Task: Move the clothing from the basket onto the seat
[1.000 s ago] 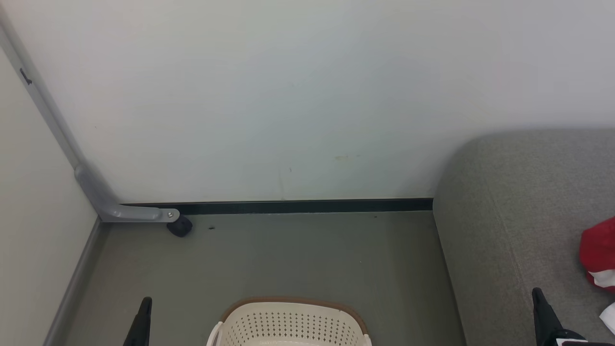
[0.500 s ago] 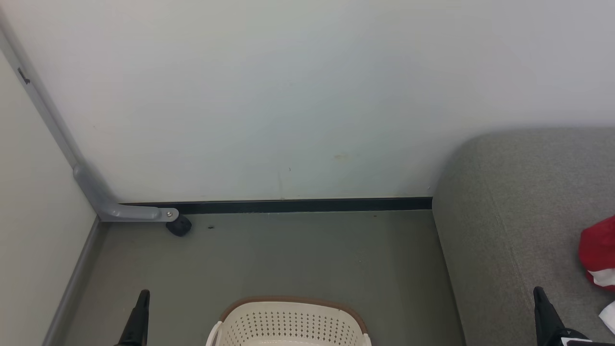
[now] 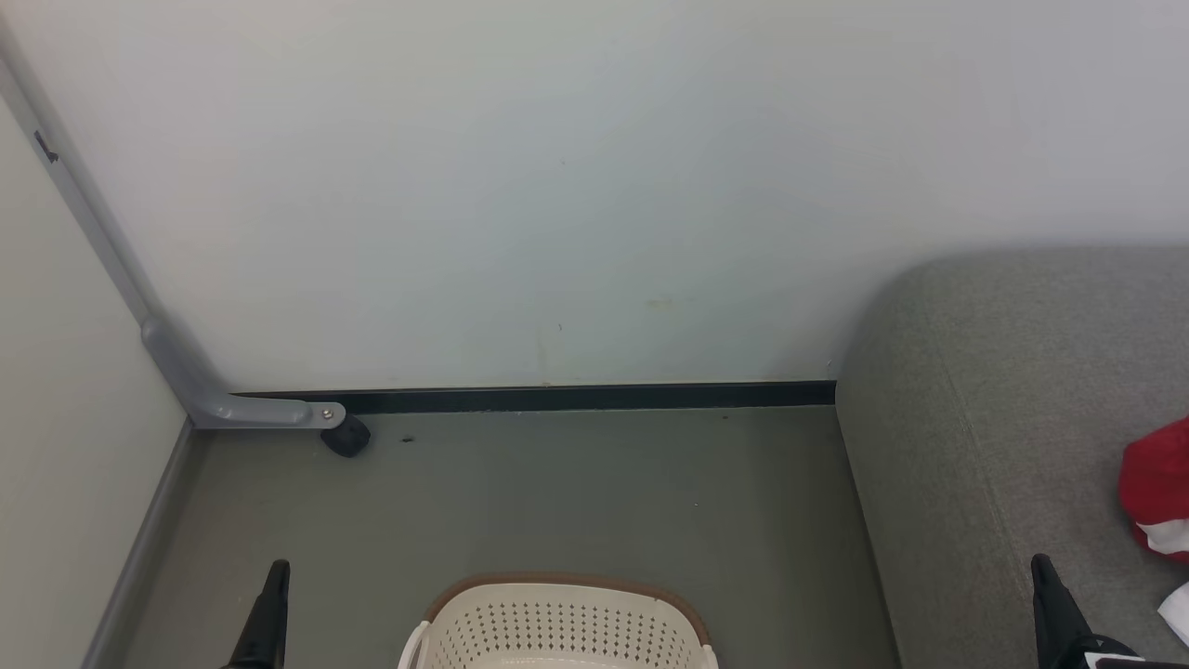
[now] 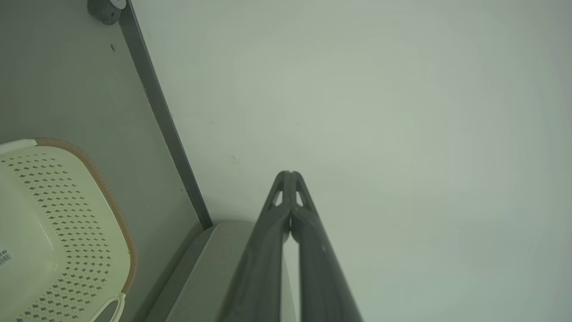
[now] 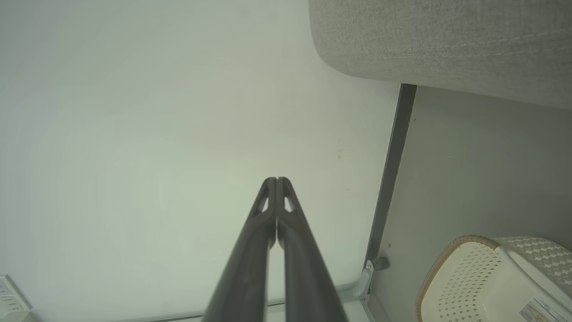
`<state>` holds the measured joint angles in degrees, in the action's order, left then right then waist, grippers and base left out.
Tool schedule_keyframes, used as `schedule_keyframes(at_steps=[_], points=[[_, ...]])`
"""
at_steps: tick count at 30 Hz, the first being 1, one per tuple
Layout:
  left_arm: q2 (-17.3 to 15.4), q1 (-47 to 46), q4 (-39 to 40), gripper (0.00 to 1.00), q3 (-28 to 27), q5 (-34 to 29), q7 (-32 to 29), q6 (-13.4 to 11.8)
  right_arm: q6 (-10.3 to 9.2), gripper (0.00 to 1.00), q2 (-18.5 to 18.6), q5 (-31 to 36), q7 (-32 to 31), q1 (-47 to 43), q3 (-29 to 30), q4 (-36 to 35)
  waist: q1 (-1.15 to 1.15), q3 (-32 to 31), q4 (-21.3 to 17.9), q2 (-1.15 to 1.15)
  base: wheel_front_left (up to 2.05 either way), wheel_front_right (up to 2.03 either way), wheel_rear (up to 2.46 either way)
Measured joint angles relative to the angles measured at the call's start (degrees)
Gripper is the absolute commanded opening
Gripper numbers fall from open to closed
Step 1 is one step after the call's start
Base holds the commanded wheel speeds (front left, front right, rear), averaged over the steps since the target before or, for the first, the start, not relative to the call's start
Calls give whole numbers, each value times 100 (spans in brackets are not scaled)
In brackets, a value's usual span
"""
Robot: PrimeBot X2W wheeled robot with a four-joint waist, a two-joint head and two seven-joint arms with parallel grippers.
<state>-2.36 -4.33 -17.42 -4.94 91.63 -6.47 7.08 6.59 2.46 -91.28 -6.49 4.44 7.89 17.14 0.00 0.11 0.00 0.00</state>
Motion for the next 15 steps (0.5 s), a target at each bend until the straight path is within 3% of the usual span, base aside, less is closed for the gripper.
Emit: schedule_keyframes(at_steps=[15], points=[[0, 0, 2, 0, 0, 0, 0, -1, 0, 0, 0, 0, 0, 0, 0, 0, 0, 0, 0, 0, 0, 0, 0]])
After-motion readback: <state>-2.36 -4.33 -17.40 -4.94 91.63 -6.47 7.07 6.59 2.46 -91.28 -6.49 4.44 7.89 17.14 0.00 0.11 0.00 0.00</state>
